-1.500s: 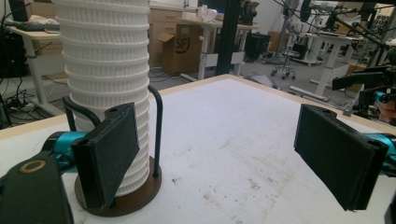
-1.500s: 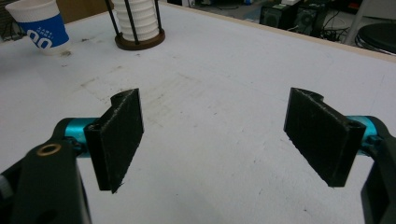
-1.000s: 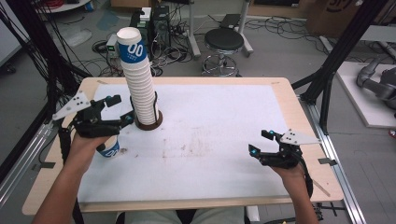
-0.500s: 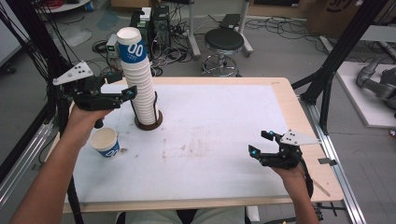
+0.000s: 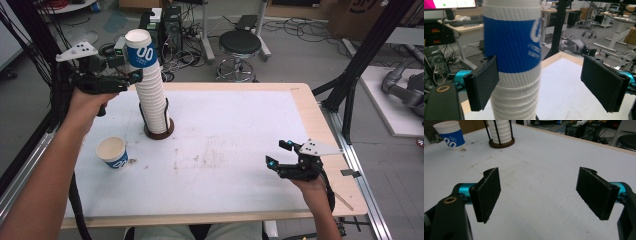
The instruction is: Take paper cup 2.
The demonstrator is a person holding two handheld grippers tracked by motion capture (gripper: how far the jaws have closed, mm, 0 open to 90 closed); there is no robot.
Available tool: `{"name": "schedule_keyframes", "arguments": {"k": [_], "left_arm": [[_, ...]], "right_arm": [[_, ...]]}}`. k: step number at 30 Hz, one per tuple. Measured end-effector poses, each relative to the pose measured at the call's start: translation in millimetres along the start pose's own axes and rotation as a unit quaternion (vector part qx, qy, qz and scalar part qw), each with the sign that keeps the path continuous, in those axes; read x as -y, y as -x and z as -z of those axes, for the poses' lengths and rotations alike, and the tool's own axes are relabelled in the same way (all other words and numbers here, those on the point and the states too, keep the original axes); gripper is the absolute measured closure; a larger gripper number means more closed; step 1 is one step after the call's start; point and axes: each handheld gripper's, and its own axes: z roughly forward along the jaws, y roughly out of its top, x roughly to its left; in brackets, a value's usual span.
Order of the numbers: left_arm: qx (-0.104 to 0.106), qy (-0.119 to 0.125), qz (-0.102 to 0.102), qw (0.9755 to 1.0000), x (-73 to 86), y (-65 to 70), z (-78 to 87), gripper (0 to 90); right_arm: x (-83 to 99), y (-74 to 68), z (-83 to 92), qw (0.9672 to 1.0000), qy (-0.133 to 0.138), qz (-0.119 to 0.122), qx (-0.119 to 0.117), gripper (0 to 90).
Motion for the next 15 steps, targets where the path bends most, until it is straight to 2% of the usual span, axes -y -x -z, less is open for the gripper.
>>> {"name": "schedule_keyframes", "arguments": {"k": [6, 10, 15], "left_arm": [[-0.013, -0.005, 0.005, 0.9999, -14.3, -8.7, -5.9, 14.8], [-0.013, 0.003, 0.019, 0.9997, -21.8, -13.5, -10.3, 14.8], [-0.021, 0.000, 0.019, 0.9996, -29.4, -16.0, -19.5, 14.8]], "right_arm": [[-0.3, 0.9, 0.2, 1.0000, 0.003, 0.003, 0.001, 20.3], [-0.1, 0.6, -0.8, 1.0000, 0.001, 0.003, -0.001, 20.3], [-0.2, 0.6, -3.2, 1.0000, 0.000, 0.004, -0.006, 20.3]]}}
